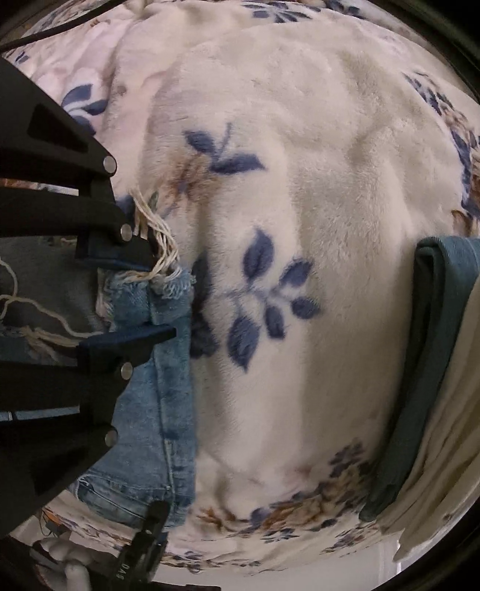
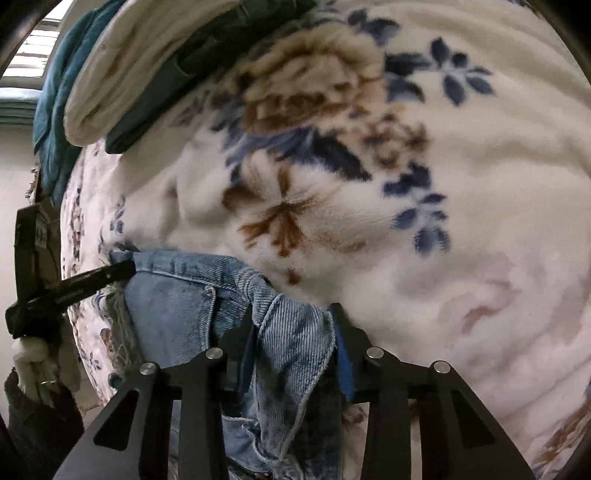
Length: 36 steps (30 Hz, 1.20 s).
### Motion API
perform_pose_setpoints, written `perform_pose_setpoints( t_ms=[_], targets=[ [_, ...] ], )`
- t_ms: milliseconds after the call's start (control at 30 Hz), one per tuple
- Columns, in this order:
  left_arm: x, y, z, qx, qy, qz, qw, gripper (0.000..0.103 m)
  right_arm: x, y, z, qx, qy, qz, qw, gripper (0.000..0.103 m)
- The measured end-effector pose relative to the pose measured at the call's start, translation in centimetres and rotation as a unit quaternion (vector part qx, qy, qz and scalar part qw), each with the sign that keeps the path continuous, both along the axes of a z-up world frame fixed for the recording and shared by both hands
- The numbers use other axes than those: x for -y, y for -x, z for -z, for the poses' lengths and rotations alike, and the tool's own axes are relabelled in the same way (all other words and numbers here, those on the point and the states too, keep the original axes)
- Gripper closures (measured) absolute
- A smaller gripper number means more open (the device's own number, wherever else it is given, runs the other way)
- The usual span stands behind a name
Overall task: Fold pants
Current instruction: 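Lift the waistband of the denim shorts with both grippers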
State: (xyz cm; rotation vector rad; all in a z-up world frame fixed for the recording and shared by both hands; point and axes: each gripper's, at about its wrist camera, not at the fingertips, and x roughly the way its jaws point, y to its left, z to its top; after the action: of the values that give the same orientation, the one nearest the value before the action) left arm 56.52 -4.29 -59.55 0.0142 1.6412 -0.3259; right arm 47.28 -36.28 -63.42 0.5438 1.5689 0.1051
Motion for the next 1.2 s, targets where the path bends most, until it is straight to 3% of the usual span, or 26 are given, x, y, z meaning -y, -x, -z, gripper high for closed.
perform_pose_setpoints(
  t_ms=[167, 267, 367, 400, 433, 533, 567, 833, 1033, 1200],
  targets=[
    [-0.7, -1.1, 1.2, -0.019, 0.022, -0.01, 0.9995, 0.069, -0.5, -0.6, -1.4, 0.001, 0.042, -0.041, 0.998, 0.038],
    [-1.6, -1.9, 2.0, -0.035, 0.036, -0.018, 0.9986, 0.066, 0.1, -0.8, -0.9, -0.001, 0.042, -0.05, 0.998, 0.036],
    [-2.0, -2.9, 1.9, -0.03, 0.029, -0.018, 0.999, 0.067, -0.3, -1.3, 0.6, -0.007, 0.011, -0.044, 0.999, 0.036],
    [-1.5, -3.2, 2.2, -0.023, 0.027, -0.017, 0.9992, 0.078, -0.4, -1.4, 0.8, -0.005, 0.004, -0.04, 0.999, 0.036],
    [-1.5, -3.2, 1.8, -0.012, 0.023, -0.011, 0.9996, 0.088, -0.6, -1.4, 0.7, 0.003, 0.0, -0.039, 0.999, 0.037],
    [-1.2, -2.5, 0.6, 0.015, 0.022, -0.016, 0.9995, 0.092, -1.3, -1.1, 0.1, 0.018, 0.0, -0.034, 0.999, 0.061],
    [-1.4, -2.5, 0.2, 0.025, 0.018, -0.016, 0.9994, 0.092, -1.7, -0.9, -0.3, 0.023, -0.001, -0.03, 0.999, 0.064],
    [-2.7, 0.5, -7.1, 0.097, 0.007, -0.052, 0.9939, 0.093, -4.1, 1.2, -5.7, 0.072, 0.034, -0.033, 0.996, 0.068],
    [-1.9, 8.3, -13.8, 0.138, 0.018, -0.096, 0.9856, 0.093, -4.7, 4.8, -12.0, 0.117, 0.029, -0.047, 0.992, 0.07],
    [-2.3, 15.7, -18.2, 0.156, 0.037, -0.128, 0.9787, 0.093, -5.5, 11.0, -17.7, 0.152, 0.021, -0.068, 0.986, 0.07]
  ],
)
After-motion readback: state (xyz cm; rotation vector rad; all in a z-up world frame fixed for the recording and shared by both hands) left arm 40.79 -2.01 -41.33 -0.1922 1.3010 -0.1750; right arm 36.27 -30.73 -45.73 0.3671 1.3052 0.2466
